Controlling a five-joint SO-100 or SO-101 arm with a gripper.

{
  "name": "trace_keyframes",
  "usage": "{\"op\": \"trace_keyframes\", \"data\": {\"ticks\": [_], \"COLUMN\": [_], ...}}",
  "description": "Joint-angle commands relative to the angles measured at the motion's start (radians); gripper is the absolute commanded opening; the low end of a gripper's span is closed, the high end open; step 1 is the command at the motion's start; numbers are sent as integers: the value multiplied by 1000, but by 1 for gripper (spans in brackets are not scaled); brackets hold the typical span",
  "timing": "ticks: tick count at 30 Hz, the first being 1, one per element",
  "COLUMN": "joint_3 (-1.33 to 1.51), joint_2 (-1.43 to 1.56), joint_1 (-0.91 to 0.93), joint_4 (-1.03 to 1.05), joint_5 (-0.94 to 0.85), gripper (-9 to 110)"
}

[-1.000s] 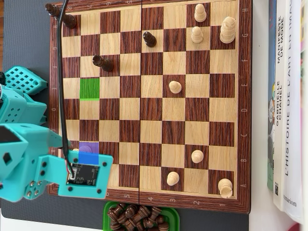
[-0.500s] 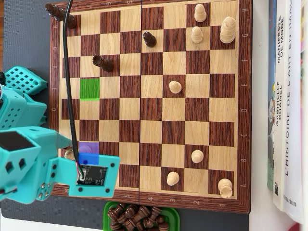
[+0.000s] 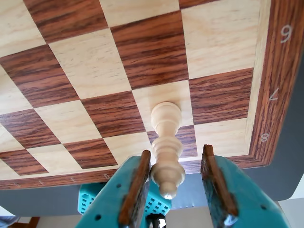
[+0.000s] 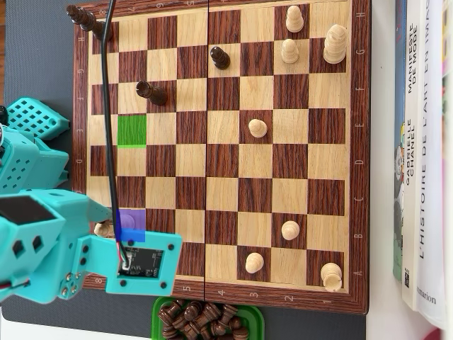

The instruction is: Play chess

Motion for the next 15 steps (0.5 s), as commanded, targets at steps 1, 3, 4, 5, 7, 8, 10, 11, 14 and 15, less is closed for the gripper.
{"op": "trace_keyframes", "data": {"ticks": [1, 3, 4, 5, 7, 8, 10, 11, 14, 15], "joint_3": [-37, -37, -37, -37, -37, -37, -37, -37, -37, -37], "joint_2": [3, 6, 8, 8, 9, 11, 12, 12, 12, 12], "joint_1": [5, 5, 5, 5, 6, 6, 8, 9, 11, 11], "joint_4": [15, 8, 8, 8, 6, 6, 6, 6, 6, 6], "joint_5": [-2, -5, -5, -5, -6, -6, -6, -6, -6, -6], "gripper": [16, 16, 16, 16, 16, 16, 16, 16, 16, 16]}}
